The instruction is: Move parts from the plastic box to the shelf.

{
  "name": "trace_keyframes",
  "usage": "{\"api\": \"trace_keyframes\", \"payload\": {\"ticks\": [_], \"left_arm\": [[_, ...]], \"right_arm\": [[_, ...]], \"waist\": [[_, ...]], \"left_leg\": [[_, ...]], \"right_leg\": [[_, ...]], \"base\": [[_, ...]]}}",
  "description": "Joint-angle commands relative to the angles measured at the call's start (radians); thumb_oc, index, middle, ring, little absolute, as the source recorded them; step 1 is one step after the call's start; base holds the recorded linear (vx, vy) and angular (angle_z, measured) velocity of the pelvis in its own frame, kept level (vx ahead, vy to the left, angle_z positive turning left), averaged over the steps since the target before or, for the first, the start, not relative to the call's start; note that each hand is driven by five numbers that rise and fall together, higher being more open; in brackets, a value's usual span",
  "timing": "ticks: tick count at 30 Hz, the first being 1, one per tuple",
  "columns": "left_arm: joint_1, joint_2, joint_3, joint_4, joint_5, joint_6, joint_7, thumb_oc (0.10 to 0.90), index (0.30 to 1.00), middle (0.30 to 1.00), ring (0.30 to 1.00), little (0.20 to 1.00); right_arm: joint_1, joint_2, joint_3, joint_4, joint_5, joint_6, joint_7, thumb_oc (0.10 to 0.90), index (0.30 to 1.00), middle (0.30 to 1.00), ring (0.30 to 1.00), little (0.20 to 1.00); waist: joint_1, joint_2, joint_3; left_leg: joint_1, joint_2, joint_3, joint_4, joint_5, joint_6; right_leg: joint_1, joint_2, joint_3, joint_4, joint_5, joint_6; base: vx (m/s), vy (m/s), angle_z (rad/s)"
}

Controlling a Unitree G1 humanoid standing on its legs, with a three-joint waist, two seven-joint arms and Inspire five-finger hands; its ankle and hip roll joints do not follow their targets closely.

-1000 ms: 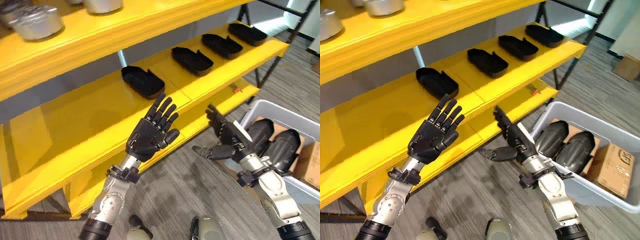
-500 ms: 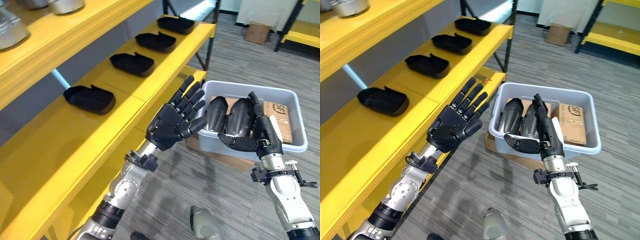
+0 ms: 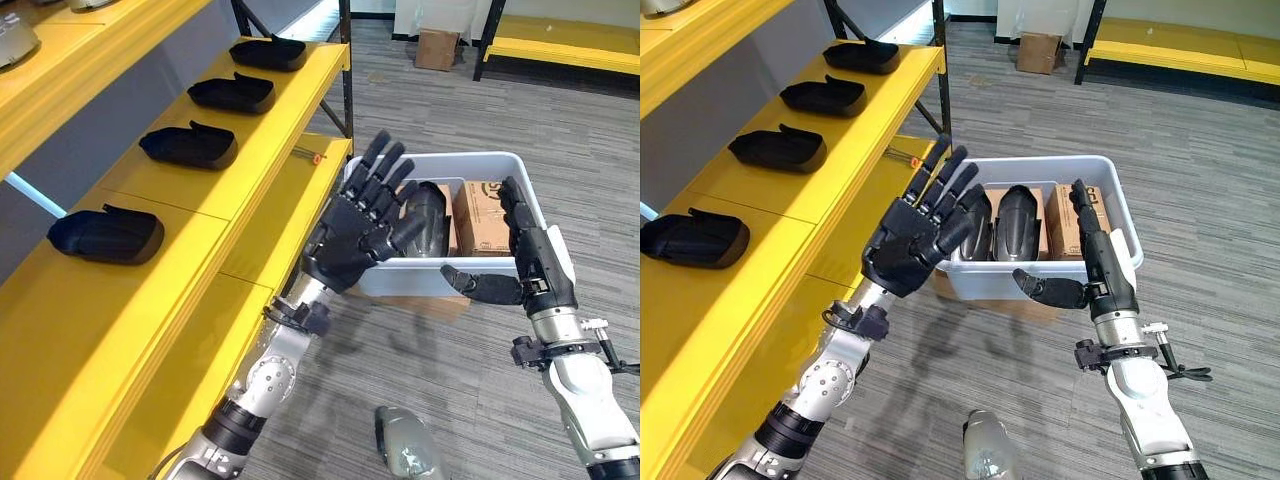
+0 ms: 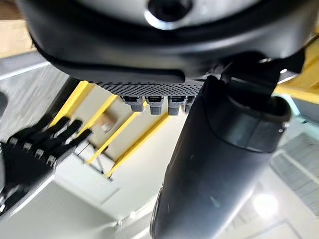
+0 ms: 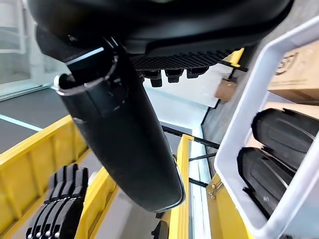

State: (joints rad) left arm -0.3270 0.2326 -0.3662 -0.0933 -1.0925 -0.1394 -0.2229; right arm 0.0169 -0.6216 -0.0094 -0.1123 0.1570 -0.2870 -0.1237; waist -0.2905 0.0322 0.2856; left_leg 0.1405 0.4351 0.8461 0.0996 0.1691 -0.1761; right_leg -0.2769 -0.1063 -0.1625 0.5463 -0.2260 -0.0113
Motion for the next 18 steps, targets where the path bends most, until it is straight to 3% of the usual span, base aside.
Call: {"api": "trace_keyframes", "payload": {"ticks": [1, 2, 3, 5, 6, 9, 10, 11, 13, 16, 18], "left_arm": [[-0.049, 0.001, 0.067, -0.146, 0.016, -0.114, -0.024, 0.9, 1.0, 1.0, 1.0, 1.0], [-0.032, 0.004, 0.08, -0.149, 0.017, -0.123, -0.022, 0.9, 1.0, 1.0, 1.0, 1.0], [-0.007, 0.007, 0.101, -0.15, 0.027, -0.129, -0.019, 0.9, 1.0, 1.0, 1.0, 1.0], [0.021, 0.004, 0.126, -0.144, 0.023, -0.132, -0.035, 0.9, 1.0, 1.0, 1.0, 1.0], [0.033, -0.001, 0.143, -0.143, 0.009, -0.115, -0.056, 0.9, 1.0, 1.0, 1.0, 1.0], [0.046, 0.004, 0.153, -0.152, -0.013, -0.083, -0.079, 0.9, 1.0, 1.0, 1.0, 1.0], [0.058, 0.017, 0.151, -0.159, -0.033, -0.067, -0.096, 0.9, 1.0, 1.0, 1.0, 1.0], [0.061, 0.019, 0.15, -0.159, -0.035, -0.066, -0.098, 0.9, 1.0, 1.0, 1.0, 1.0], [0.076, 0.033, 0.151, -0.169, -0.065, -0.066, -0.111, 0.9, 1.0, 1.0, 1.0, 1.0], [0.106, 0.048, 0.179, -0.185, -0.092, -0.055, -0.131, 0.9, 1.0, 1.0, 1.0, 1.0], [0.109, 0.052, 0.19, -0.187, -0.113, -0.046, -0.136, 0.9, 1.0, 1.0, 1.0, 1.0]], "right_arm": [[-0.118, -0.013, -0.034, -0.127, -0.025, -0.141, -0.012, 0.9, 1.0, 1.0, 1.0, 1.0], [-0.126, -0.012, -0.019, -0.121, -0.03, -0.142, -0.006, 0.9, 1.0, 1.0, 1.0, 1.0], [-0.133, -0.003, 0.002, -0.113, -0.048, -0.149, 0.001, 0.9, 1.0, 1.0, 1.0, 1.0], [-0.141, 0.004, 0.019, -0.096, -0.067, -0.157, 0.017, 0.9, 1.0, 1.0, 1.0, 1.0], [-0.137, 0.005, 0.016, -0.094, -0.076, -0.153, 0.021, 0.9, 1.0, 1.0, 1.0, 1.0], [-0.12, 0.011, 0.002, -0.094, -0.087, -0.139, 0.013, 0.9, 1.0, 1.0, 1.0, 1.0], [-0.1, 0.013, -0.008, -0.098, -0.123, -0.14, -0.015, 0.9, 1.0, 1.0, 1.0, 1.0], [-0.094, 0.013, -0.01, -0.101, -0.125, -0.139, -0.019, 0.9, 1.0, 1.0, 1.0, 1.0], [-0.058, 0.015, -0.018, -0.128, -0.132, -0.125, -0.03, 0.9, 1.0, 1.0, 1.0, 1.0], [-0.041, 0.014, -0.01, -0.138, -0.123, -0.114, -0.029, 0.9, 1.0, 1.0, 1.0, 1.0], [-0.028, 0.014, -0.001, -0.149, -0.101, -0.103, -0.02, 0.9, 1.0, 1.0, 1.0, 1.0]], "waist": [[0.033, -0.04, -0.036], [0.055, -0.039, -0.037], [0.089, -0.039, -0.038], [0.122, -0.038, -0.04], [0.134, -0.031, -0.04], [0.143, -0.022, -0.032], [0.151, -0.01, -0.022], [0.153, -0.01, -0.021], [0.169, 0.001, 0.0], [0.196, -0.001, 0.007], [0.204, -0.013, 0.002]], "left_leg": [[-0.079, 0.078, -0.255, 0.123, -0.047, -0.033], [-0.101, 0.042, -0.34, 0.133, -0.061, -0.024], [-0.139, -0.014, -0.466, 0.162, -0.083, -0.007], [-0.195, -0.09, -0.557, 0.211, -0.12, 0.037], [-0.224, -0.126, -0.538, 0.224, -0.133, 0.053], [-0.251, -0.133, -0.489, 0.202, -0.109, 0.048], [-0.276, -0.125, -0.458, 0.135, -0.061, 0.037], [-0.279, -0.127, -0.462, 0.12, -0.058, 0.023], [-0.34, -0.103, -0.477, 0.058, 0.07, 0.01], [-0.367, -0.125, -0.529, 0.07, 0.035, 0.026], [-0.354, -0.128, -0.507, 0.095, -0.035, 0.052]], "right_leg": [[0.044, 0.002, -0.023, -0.047, -0.011, 0.032], [0.04, 0.017, -0.006, -0.048, -0.01, 0.031], [0.047, 0.035, 0.024, -0.068, -0.003, 0.031], [0.062, 0.051, 0.045, -0.124, 0.033, 0.022], [0.091, 0.053, 0.04, -0.173, 0.045, 0.018], [0.14, 0.042, 0.003, -0.227, 0.055, 0.017], [0.164, 0.034, -0.026, -0.235, 0.055, 0.019], [0.178, 0.029, -0.027, -0.232, 0.04, 0.026], [0.198, 0.031, -0.044, -0.211, 0.035, 0.013], [0.194, 0.034, -0.031, -0.151, 0.0, 0.007], [0.194, 0.026, -0.042, -0.107, -0.028, 0.007]], "base": [[0.07, -0.05, -0.5], [0.13, -0.048, -0.45], [0.09, -0.07, -0.43], [0.11, -0.064, -1.04], [0.16, -0.02, -1.43], [0.16, 0.063, -0.12], [0.21, 0.137, 0.71], [0.2, 0.168, 0.94], [0.21, 0.216, 0.57], [0.19, 0.233, 0.06], [0.18, 0.227, -0.52]]}}
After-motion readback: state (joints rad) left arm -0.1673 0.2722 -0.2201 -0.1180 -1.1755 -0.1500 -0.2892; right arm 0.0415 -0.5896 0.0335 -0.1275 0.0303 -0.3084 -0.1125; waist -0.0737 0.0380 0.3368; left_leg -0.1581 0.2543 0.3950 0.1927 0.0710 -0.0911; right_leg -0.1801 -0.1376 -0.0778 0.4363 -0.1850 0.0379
